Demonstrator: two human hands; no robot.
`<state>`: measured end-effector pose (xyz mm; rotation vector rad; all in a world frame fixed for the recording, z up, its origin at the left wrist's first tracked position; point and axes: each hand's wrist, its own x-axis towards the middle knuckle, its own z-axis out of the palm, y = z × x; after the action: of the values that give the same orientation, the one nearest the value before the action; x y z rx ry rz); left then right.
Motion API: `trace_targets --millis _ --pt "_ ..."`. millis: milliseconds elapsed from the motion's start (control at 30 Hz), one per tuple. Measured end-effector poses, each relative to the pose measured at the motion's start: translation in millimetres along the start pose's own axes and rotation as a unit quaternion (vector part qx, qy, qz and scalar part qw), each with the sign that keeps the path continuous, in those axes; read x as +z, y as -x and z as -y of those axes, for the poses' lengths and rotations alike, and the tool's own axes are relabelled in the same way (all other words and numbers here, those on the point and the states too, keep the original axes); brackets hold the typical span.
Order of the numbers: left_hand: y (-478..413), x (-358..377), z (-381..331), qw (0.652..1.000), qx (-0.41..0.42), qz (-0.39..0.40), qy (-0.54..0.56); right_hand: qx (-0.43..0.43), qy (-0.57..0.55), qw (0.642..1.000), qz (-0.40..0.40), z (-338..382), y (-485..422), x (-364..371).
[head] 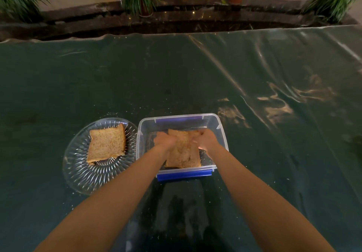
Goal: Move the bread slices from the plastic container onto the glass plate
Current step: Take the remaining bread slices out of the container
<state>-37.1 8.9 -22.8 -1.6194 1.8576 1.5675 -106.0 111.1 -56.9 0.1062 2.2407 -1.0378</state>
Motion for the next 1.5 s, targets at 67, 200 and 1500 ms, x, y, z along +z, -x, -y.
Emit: trace_targets --millis 67,200,1500 --pt "-0.9 -2.3 3.9 0.999 0.001 0.029 0.025 -0.003 -0.018 1.0 0.007 -0.4 0.9 -2.6" --pt "-1.6 -0.7 7.9 0.998 0.051 0.025 0.026 -0.03 0.011 1.0 0.001 -2.3 2.8 -4.8" --pt "37.2 -145.3 1.3 0.941 0.272 0.002 0.199 -0.316 -0.118 0.941 0.044 99.5 94.5 11.1"
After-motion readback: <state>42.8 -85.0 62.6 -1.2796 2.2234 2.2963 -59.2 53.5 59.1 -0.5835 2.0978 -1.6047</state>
